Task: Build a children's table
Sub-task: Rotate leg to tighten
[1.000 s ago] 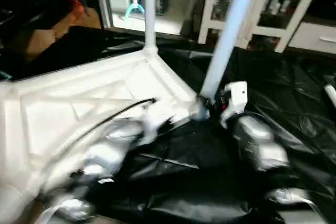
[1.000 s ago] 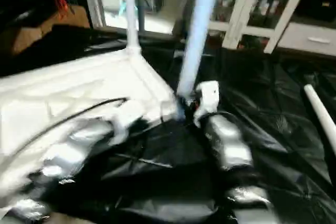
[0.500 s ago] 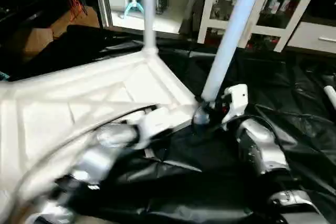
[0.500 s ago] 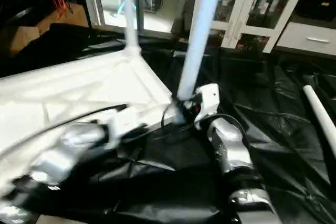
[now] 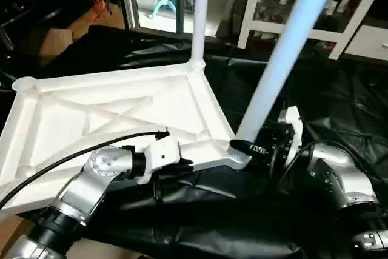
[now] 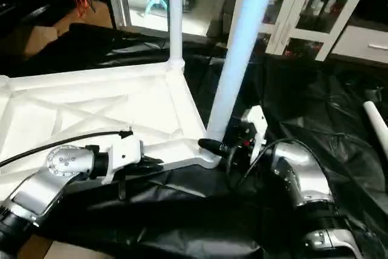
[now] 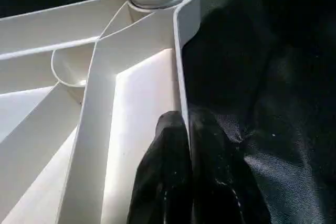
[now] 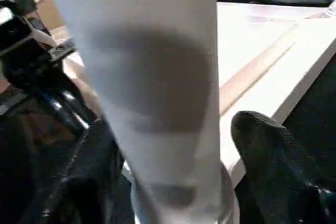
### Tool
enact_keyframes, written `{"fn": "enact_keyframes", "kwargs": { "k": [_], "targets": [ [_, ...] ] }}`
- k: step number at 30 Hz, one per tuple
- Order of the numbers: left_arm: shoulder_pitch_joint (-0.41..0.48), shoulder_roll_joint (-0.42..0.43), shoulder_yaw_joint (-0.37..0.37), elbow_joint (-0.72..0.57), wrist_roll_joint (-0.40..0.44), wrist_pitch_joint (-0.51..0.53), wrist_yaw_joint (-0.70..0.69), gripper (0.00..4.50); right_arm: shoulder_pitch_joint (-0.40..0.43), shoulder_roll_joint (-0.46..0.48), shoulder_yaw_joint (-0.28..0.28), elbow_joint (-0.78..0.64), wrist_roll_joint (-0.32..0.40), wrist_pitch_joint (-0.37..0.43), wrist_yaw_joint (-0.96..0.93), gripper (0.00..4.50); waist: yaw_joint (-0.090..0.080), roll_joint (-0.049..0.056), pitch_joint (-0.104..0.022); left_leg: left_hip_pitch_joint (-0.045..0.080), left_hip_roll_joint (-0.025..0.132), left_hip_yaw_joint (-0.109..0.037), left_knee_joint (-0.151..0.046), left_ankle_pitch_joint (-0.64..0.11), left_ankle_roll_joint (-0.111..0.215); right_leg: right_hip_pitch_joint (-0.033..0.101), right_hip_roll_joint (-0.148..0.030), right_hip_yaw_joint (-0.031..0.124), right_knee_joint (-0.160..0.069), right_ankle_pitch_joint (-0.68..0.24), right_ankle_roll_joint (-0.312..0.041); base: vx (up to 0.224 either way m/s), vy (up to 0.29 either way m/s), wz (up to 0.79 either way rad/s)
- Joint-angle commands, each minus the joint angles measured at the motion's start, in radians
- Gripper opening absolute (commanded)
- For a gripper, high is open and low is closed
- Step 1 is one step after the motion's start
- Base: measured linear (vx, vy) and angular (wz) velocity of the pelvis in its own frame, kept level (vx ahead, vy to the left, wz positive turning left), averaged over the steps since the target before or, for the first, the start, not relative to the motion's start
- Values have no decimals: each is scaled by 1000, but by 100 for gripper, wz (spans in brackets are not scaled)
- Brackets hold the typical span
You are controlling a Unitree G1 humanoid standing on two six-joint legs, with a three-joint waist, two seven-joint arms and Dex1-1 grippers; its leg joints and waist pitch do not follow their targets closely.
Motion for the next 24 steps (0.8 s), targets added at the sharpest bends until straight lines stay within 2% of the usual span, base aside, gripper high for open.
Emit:
{"fn": "enact_keyframes", "kwargs": {
  "k": [1, 3, 5, 8, 12, 13, 15, 16, 18, 19, 20, 21, 22, 23, 24],
  "targets": [
    [14, 32, -2, 15, 18, 7, -57, 0, 1, -38, -86, -8, 28, 8, -22, 297, -2, 3, -55, 20, 25, -1, -57, -56, 64, 54, -73, 42, -63, 198, -249, 0, 0, 0],
    [17, 37, -5, 8, 9, 9, -63, 0, 10, -28, -71, -26, 34, 20, -25, 289, -3, 4, -55, 18, 25, -2, -56, -44, 64, 55, -71, 42, -61, 211, -247, 0, 0, 0],
    [17, 41, -7, 7, 3, 9, -64, 0, 14, -20, -65, -28, 32, 23, -30, 256, -3, 4, -58, 17, 23, -2, -54, -18, 72, 55, -70, 41, -56, 252, -249, 0, 0, 0],
    [17, 43, -9, 8, 3, 10, -60, 0, 17, -13, -59, -28, 29, 22, -41, 246, -4, 5, -59, 16, 22, -2, -52, -3, 84, 55, -70, 40, -54, 287, -253, 0, 0, 0],
    [14, 39, -10, 14, 9, 17, -48, 0, 25, 20, -44, -15, 3, 27, -94, 218, -7, 5, -55, 17, 23, -3, -56, -34, 71, 53, -71, 40, -59, 231, -251, 0, 0, 0],
    [8, 27, -13, 13, 22, 39, -26, 0, 21, 44, -44, 5, -21, 23, -157, 218, -8, 4, -54, 17, 23, -3, -57, -43, 67, 53, -71, 40, -61, 215, -250, 0, 0, 0],
    [-2, 7, -19, 13, 45, 74, 13, 0, 13, 79, -45, 36, -56, 15, -259, 213, -16, 3, -48, 19, 24, -3, -63, -76, 38, 51, -73, 41, -66, 145, -245, 0, 0, 0],
    [-14, -18, -24, 16, 60, 110, 51, 0, 4, 111, -52, 65, -81, 5, -354, 213, -18, 6, -46, 21, 23, -2, -65, -91, 32, 50, -73, 42, -71, 115, -243, 0, 0, 0],
    [-48, -127, -4, 45, 56, 226, 182, 0, -22, 194, -89, 125, -100, -8, -560, 209, -26, 9, -37, 34, 24, -1, -73, -163, -25, 40, -77, 45, -85, -49, -236, 0, 0, 0],
    [-73, -210, 24, 74, 52, 295, 288, 0, -37, 244, -120, 164, -100, -18, -689, 209, -30, 10, -36, 36, 24, 1, -73, -181, -48, 39, -78, 49, -90, -98, -232, 0, 0, 0],
    [-89, -264, 43, 93, 50, 338, 358, 0, -47, 275, -140, 189, -100, -25, -770, 209, -27, 10, -36, 37, 25, -2, -74, -189, -55, 40, -81, 49, -93, -119, -229, 0, 0, 0],
    [-89, -264, 43, 93, 50, 338, 358, 0, -47, 275, -140, 189, -100, -25, -770, 209, -24, 10, -38, 37, 23, -4, -75, -192, -56, 42, -80, 48, -95, -127, -218, 0, 0, 0],
    [-113, -323, 46, 120, 55, 360, 416, 0, -60, 321, -175, 225, -81, -38, -874, 209, -28, 4, -39, 32, 24, -2, -75, -186, -51, 45, -79, 51, -95, -109, -216, 0, 0, 0],
    [-131, -364, 42, 140, 63, 370, 454, 0, -70, 355, -200, 250, -68, -47, -947, 208, -26, 8, -42, 30, 22, -3, -74, -159, -47, 47, -77, 50, -90, -60, -210, 0, 0, 0],
    [-133, -370, 41, 143, 64, 371, 459, 0, -71, 360, -204, 253, -66, -49, -957, 208, -24, 7, -46, 32, 21, -4, -72, -142, -42, 46, -75, 49, -87, -7, -205, 0, 0, 0]
  ]
}}
